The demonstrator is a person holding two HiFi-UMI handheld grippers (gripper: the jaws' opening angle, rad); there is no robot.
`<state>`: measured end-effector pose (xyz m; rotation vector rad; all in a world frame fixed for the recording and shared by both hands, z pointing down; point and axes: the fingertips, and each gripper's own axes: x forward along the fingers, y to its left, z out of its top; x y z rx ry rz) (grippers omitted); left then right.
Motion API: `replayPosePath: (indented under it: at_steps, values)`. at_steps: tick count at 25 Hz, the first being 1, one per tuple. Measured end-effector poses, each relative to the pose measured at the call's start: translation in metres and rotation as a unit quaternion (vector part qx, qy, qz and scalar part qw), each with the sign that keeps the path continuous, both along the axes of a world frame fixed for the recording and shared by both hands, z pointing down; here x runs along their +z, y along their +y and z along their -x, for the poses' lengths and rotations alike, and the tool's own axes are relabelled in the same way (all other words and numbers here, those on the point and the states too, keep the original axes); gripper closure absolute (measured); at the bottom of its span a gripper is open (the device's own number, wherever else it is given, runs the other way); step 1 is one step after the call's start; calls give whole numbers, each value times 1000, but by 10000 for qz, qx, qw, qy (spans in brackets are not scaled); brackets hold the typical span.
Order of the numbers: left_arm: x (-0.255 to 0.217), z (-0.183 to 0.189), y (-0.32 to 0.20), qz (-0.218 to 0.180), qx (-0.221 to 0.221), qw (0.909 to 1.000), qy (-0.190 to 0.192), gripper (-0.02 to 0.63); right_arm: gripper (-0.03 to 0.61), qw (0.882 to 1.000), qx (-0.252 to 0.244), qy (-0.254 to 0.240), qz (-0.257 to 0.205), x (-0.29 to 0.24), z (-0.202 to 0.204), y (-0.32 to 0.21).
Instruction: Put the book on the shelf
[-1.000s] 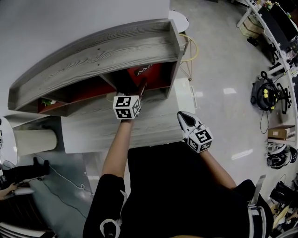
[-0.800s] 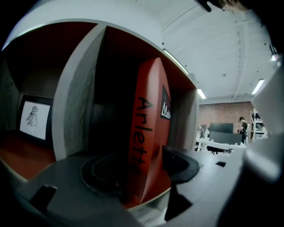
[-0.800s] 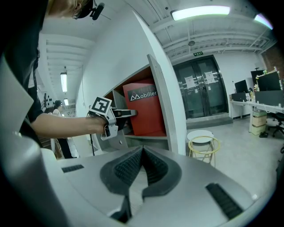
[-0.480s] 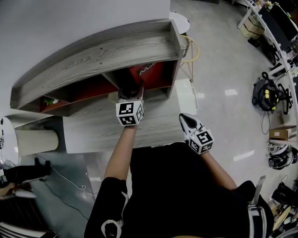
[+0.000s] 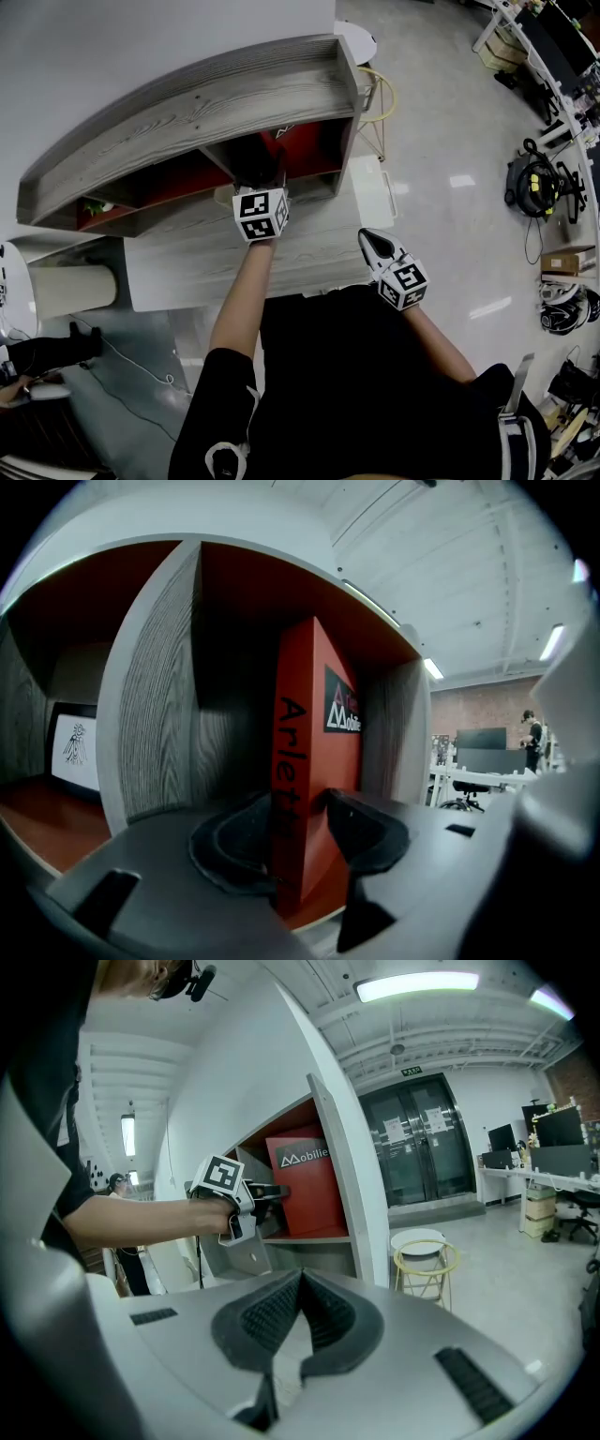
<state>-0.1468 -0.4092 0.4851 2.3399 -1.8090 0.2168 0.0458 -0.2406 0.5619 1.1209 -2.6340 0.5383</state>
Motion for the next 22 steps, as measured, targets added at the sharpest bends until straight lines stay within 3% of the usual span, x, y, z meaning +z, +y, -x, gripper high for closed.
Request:
replayPosePath:
  at_steps: [8,14,22]
  values:
    - [1,9,-22,57,-308,9995,15,462,578,9999,111,47,37,2,-4,-2]
    - [1,11,-39,40,-315,9989,332,465,578,9998,179,88,74,3,-6,-4]
    - [2,16,-56,27,-380,9983,430,468,578,9992,345,136,137,7,-19,-4]
